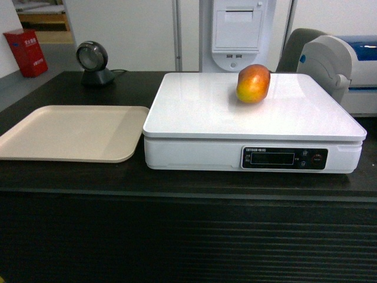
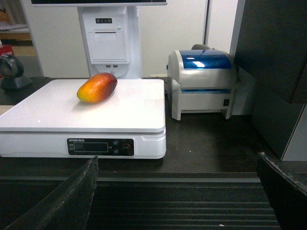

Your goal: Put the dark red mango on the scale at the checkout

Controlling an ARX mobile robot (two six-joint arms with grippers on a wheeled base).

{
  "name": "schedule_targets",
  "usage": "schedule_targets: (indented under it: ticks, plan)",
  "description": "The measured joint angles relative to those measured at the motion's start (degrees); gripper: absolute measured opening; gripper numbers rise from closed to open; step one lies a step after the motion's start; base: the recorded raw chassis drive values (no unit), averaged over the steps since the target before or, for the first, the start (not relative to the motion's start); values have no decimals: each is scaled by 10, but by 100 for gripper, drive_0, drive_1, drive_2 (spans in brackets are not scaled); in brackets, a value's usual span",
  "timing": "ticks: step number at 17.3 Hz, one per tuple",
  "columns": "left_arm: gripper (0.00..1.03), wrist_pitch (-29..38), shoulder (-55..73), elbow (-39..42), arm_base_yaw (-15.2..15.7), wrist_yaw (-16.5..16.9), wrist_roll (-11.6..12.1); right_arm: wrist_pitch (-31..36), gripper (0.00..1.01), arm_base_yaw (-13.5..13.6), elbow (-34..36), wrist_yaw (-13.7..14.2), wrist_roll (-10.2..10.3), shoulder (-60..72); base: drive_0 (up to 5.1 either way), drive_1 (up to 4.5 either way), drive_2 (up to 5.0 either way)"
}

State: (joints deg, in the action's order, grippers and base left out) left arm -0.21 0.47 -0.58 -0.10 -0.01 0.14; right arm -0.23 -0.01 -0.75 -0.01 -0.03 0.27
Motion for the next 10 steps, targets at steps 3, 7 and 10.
schedule_targets:
  ticks: [3, 7, 10]
  plan:
    - [8, 0, 0, 0, 0, 0, -1, 0, 98, 0, 0, 0, 0, 0, 0, 0, 0]
    - [57, 0, 0, 0, 0, 0, -1, 0, 98, 0, 0, 0, 0, 0, 0, 0, 0]
    - [93, 0, 0, 0, 0, 0, -1, 0, 98, 0, 0, 0, 0, 0, 0, 0, 0]
